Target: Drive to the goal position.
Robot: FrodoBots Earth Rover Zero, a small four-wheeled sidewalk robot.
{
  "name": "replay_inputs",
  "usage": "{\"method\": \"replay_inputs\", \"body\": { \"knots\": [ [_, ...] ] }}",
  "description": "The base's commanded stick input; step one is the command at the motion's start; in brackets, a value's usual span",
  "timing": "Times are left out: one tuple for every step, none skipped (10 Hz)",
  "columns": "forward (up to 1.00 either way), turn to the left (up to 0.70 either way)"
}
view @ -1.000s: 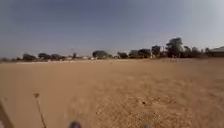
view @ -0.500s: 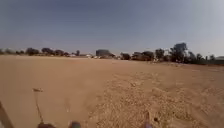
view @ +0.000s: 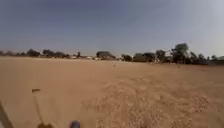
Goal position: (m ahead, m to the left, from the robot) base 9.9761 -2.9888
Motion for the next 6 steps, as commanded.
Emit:
{"method": "replay_inputs", "body": {
  "knots": [
    [0.70,0.00],
    [0.70,0.00],
    [0.70,0.00],
    [0.70,0.00],
    [0.70,0.00],
    [0.70,0.00]
  ]
}}
